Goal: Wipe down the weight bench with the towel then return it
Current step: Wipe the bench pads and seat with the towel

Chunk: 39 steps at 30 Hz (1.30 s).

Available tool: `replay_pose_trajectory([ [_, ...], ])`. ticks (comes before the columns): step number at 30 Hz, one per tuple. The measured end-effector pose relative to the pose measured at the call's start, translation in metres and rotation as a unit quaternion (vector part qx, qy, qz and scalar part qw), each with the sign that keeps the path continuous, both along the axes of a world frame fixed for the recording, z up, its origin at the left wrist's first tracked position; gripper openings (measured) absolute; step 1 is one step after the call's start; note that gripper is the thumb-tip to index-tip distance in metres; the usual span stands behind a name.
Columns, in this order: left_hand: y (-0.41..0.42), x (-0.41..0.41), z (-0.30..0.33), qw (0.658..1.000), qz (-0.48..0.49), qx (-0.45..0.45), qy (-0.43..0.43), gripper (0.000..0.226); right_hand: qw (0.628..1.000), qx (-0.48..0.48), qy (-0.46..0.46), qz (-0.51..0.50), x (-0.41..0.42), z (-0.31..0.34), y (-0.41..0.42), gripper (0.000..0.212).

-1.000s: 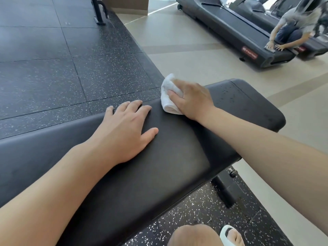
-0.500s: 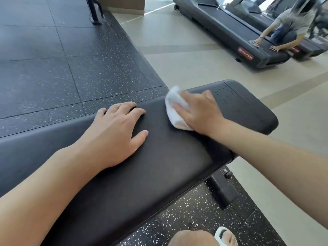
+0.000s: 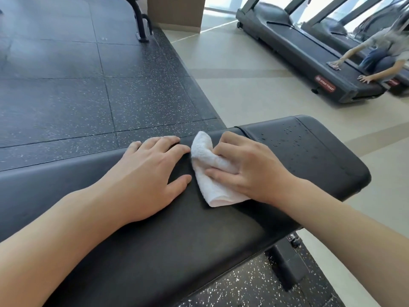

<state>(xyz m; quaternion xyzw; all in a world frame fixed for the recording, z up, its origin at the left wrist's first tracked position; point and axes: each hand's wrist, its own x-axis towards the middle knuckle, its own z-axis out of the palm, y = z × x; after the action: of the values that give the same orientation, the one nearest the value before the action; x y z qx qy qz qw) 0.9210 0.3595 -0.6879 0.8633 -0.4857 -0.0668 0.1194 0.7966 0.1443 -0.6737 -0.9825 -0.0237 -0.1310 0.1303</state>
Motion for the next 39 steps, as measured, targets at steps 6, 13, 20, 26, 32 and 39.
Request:
replay_pose_trajectory([
  [6, 0.0, 0.001, -0.003, 1.0, -0.002, -0.007, -0.008, 0.082, 0.982, 0.033, -0.083, -0.165, 0.032, -0.015, -0.043, 0.023],
  [13, 0.007, 0.021, -0.003, 0.996, -0.056, -0.065, 0.038, 0.065, 0.997, 0.036, -0.065, 0.036, 0.013, -0.01, 0.027, 0.026],
  [20, 0.005, 0.023, -0.009, 0.993, -0.067, -0.096, 0.026, 0.06, 0.986, 0.026, -0.062, -0.153, 0.022, -0.008, -0.059, 0.023],
  [26, 0.006, 0.038, -0.005, 0.98, -0.072, -0.164, 0.086, 0.033, 0.994, 0.042, -0.063, 0.079, -0.001, -0.016, 0.037, 0.029],
  [32, 0.007, 0.039, -0.01, 0.983, -0.062, -0.154, 0.08, 0.032, 0.99, -0.051, -0.065, -0.116, 0.009, -0.011, -0.047, 0.036],
  [39, 0.005, 0.037, -0.009, 0.981, -0.06, -0.166, 0.083, 0.035, 0.993, 0.019, -0.055, 0.103, -0.019, -0.013, 0.054, 0.025],
])
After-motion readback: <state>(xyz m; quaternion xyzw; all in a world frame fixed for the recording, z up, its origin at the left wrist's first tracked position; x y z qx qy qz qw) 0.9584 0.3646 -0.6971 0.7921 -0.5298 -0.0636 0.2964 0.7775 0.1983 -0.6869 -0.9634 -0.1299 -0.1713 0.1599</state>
